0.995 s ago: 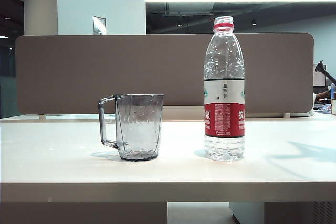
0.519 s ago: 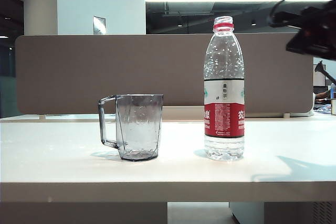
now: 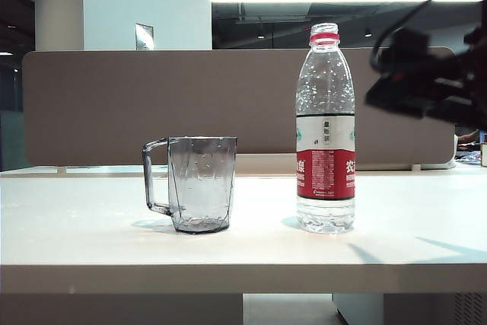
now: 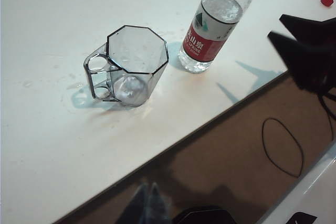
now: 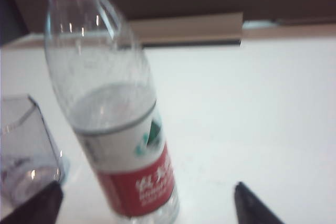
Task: Pick up the mineral water bottle on the table and pour water into the mug until it's full.
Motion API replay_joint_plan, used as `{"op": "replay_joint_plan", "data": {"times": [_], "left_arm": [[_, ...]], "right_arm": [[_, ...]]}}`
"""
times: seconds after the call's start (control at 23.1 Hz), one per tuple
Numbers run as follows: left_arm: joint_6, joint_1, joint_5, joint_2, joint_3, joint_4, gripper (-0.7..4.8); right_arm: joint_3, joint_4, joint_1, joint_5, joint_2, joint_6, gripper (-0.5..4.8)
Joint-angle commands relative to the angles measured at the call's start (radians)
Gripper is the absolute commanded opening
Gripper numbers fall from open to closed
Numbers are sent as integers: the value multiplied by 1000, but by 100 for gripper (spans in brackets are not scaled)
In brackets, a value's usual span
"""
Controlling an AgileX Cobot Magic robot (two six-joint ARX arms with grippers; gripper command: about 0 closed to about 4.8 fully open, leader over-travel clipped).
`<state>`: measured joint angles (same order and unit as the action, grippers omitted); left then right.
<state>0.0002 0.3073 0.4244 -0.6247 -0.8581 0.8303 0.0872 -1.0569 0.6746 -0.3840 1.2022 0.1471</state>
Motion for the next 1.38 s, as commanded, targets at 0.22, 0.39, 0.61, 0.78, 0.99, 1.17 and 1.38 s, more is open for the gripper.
{"op": "replay_joint_plan", "data": {"times": [0.22,0.39,0.61,0.78,0.99,1.17,1.38], "left_arm": [[3,0,6,1,-2,-8,-5],[3,0,6,1,-2,-8,-5],[3,0,3,1,-2,-8,-5],[3,0,3,1,-1,-8,-5],[3,0,3,1,-2,-8,-5],[3,0,3,1,-2,-8,-5],[3,0,3,1,-2,-8,-5]], "right_arm": [[44,-167,0,97,219,6,433],[113,-232,-2,100,360,6,442],[187,-275,-2,107,492,6,442],[243,-321,-3,106,575,6,442],[345,-320,-61,100,674,6,442],[375,-317,-83,122,692,6,442],[428,-291,-85,156,693,6,441]]}}
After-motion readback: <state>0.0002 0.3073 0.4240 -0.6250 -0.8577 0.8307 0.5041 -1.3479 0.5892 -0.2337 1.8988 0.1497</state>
